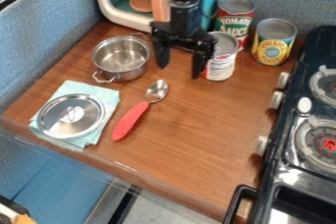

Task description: Picked up the lid and put it on the silver pot.

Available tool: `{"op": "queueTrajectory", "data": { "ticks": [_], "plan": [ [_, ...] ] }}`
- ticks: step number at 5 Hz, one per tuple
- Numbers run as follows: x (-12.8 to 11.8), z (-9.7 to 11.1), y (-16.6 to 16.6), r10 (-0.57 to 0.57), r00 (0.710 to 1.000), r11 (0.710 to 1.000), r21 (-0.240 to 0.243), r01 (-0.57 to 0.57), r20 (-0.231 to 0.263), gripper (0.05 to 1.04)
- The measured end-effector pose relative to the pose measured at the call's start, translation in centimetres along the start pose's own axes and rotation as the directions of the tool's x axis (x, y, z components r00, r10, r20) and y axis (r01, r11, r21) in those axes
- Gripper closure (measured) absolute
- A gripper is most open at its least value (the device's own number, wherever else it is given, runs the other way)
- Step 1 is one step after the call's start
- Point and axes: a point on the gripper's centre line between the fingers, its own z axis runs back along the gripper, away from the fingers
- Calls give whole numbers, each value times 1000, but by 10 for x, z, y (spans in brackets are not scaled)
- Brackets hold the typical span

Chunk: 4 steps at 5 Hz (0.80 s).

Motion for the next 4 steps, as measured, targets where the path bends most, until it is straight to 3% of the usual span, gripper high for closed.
{"op": "queueTrajectory", "data": {
  "ticks": [1, 2, 3, 4],
  "plan": [
    [-20, 10, 22, 43, 999, 999, -7, -43, 28, 84],
    [-47, 9, 47, 60, 998, 998, -8, -60, 14, 83],
    [-70, 14, 81, 24, 999, 999, 21, -25, 32, 84],
    [-88, 9, 116, -12, 997, 1000, -13, 13, 73, 84]
  ]
}}
